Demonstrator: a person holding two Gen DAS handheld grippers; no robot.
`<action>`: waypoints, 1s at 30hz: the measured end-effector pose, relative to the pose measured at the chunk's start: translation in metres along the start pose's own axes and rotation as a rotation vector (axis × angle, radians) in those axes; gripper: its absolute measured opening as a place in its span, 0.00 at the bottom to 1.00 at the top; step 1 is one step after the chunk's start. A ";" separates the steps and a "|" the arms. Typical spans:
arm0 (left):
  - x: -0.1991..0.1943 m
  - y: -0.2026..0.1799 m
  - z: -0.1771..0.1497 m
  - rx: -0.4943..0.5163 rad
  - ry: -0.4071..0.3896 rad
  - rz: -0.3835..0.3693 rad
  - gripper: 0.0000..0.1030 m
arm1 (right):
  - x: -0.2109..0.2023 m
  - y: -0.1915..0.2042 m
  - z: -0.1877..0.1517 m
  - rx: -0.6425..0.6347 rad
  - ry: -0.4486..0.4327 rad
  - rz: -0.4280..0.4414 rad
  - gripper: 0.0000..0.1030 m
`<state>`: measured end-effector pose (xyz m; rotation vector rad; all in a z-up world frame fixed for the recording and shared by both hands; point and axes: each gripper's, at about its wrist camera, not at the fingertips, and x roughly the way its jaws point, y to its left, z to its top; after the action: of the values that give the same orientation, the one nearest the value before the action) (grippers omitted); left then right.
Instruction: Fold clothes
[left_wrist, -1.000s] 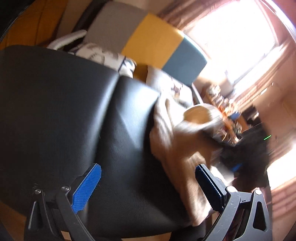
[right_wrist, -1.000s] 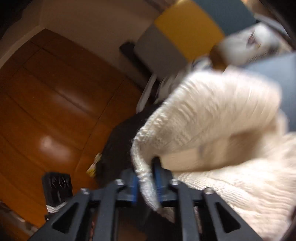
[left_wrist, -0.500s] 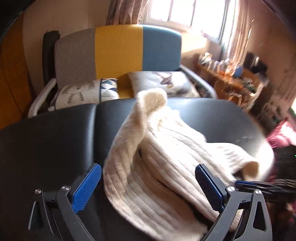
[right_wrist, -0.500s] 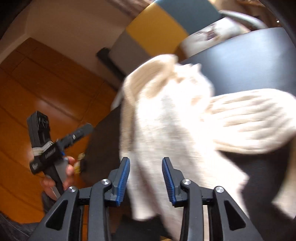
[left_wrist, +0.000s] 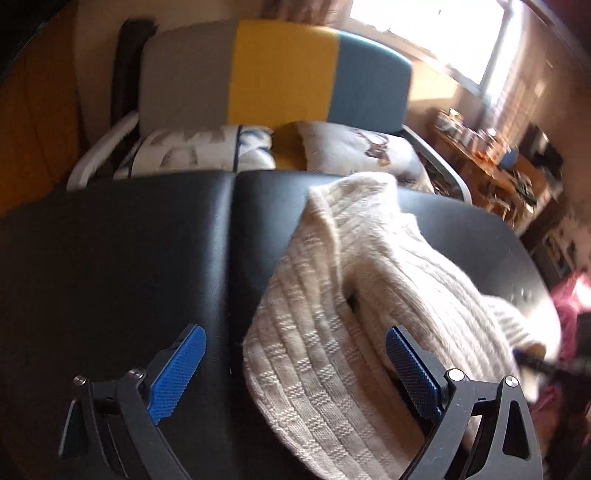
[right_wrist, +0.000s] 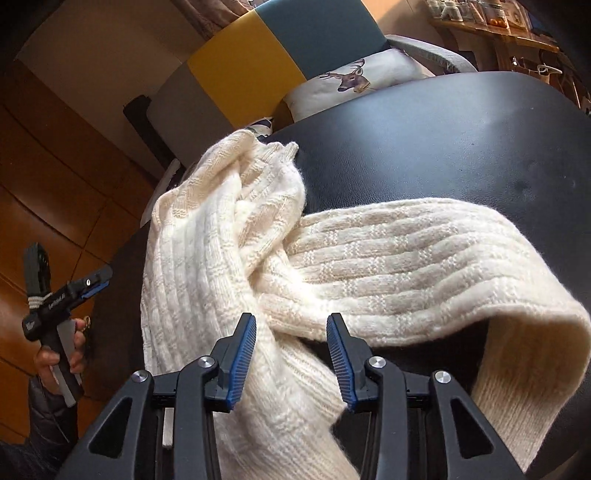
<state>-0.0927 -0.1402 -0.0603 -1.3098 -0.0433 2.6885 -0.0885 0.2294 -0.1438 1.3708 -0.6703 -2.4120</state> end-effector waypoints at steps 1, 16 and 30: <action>0.004 -0.009 0.001 0.044 0.005 0.028 0.96 | -0.001 -0.001 0.000 0.008 -0.003 -0.002 0.39; 0.092 -0.019 0.020 0.033 0.127 0.306 0.95 | 0.031 -0.005 0.038 -0.053 0.004 -0.267 0.39; 0.108 0.013 0.010 -0.200 0.171 0.124 0.25 | 0.070 -0.001 0.065 -0.240 0.130 -0.366 0.39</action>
<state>-0.1672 -0.1363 -0.1394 -1.6476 -0.2244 2.7196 -0.1799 0.2147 -0.1667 1.6417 -0.0957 -2.5362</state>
